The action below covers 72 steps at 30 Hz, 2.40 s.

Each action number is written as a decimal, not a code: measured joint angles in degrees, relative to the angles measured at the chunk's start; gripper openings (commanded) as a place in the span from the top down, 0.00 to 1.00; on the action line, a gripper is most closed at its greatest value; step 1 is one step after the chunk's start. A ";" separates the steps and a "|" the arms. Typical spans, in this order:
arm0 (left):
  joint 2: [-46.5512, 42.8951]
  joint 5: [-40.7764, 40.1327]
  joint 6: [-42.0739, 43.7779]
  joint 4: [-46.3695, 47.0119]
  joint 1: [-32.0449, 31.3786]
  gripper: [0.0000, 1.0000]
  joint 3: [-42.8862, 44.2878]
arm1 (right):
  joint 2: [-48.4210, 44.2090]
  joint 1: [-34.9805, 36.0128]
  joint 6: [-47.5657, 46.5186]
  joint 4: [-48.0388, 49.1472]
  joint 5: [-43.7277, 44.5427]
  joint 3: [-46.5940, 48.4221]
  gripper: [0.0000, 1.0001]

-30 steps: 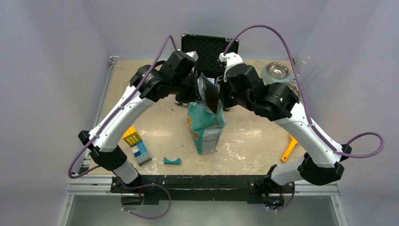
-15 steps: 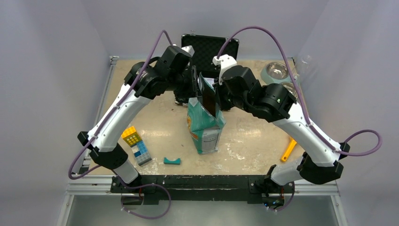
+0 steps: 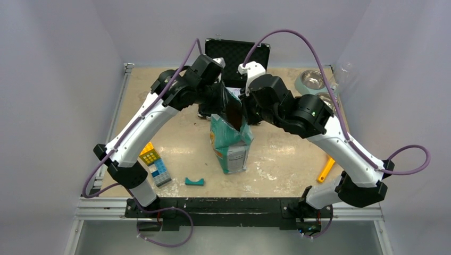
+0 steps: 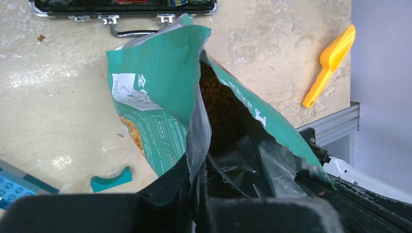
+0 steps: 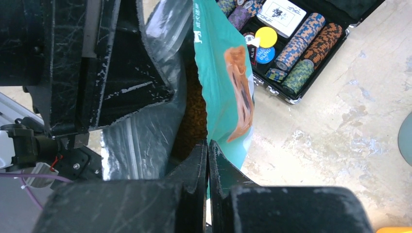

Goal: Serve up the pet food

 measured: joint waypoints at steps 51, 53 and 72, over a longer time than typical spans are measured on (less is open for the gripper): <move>2.56 9.27 18.03 -6.54 9.70 1.00 4.57 | 6.10 -11.39 2.32 10.45 -22.58 -9.94 0.58; 2.56 9.46 18.34 -6.64 9.70 1.00 4.57 | 6.84 -11.65 1.11 9.97 -22.43 -9.46 0.81; -0.52 4.57 21.31 -7.69 9.55 0.93 2.56 | 12.50 -11.06 2.82 5.16 -25.97 1.01 1.00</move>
